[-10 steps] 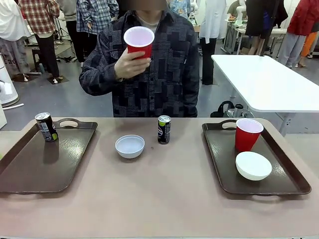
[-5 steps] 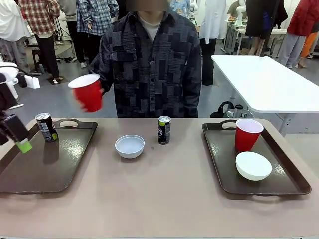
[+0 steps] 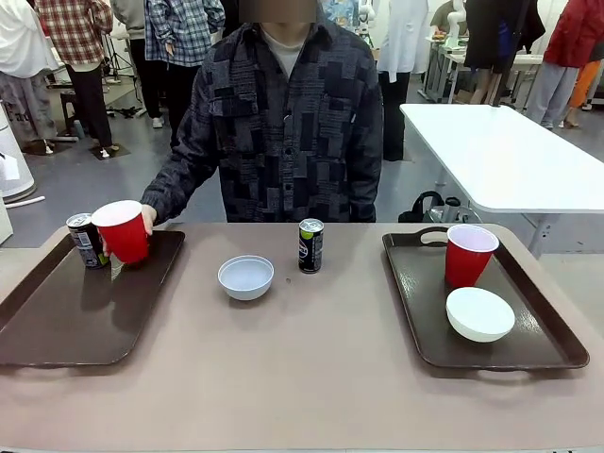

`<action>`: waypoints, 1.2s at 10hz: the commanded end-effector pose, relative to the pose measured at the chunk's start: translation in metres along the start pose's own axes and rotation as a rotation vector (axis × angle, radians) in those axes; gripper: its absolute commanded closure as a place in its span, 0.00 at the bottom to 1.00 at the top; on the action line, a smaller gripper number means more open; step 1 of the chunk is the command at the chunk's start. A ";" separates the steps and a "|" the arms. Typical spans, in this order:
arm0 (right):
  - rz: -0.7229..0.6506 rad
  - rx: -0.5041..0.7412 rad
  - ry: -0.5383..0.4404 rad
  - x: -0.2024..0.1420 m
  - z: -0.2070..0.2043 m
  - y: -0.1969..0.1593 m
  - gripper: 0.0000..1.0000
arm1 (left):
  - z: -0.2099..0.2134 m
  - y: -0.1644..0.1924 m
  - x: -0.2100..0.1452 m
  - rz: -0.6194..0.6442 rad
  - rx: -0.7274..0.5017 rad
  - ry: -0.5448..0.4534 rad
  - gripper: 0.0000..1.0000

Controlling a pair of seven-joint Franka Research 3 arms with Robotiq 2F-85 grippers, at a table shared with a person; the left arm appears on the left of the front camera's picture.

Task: Prepare tableware on both trays.
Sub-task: Pick up a Picnic Bowl from the table and place it on a Handle tray.

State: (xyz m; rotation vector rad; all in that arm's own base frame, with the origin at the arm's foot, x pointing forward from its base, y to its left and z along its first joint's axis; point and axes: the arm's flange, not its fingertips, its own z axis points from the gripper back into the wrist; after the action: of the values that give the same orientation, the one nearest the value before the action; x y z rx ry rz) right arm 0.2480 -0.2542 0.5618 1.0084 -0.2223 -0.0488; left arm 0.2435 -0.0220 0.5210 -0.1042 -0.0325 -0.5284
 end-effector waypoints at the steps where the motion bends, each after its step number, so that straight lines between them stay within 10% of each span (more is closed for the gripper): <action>1: 0.011 0.010 -0.002 -0.001 0.001 0.001 0.03 | -0.025 0.001 0.003 -0.001 0.003 0.011 0.00; 12: 0.011 0.010 -0.002 -0.001 0.001 0.001 0.03 | -0.062 -0.051 0.236 0.359 0.121 -0.192 0.00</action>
State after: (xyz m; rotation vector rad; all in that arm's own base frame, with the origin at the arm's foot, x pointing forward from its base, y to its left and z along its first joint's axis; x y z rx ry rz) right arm 0.2481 -0.2539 0.5623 1.0078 -0.2224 -0.0477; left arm 0.4150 -0.1838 0.4819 -0.1016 -0.2138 -0.1959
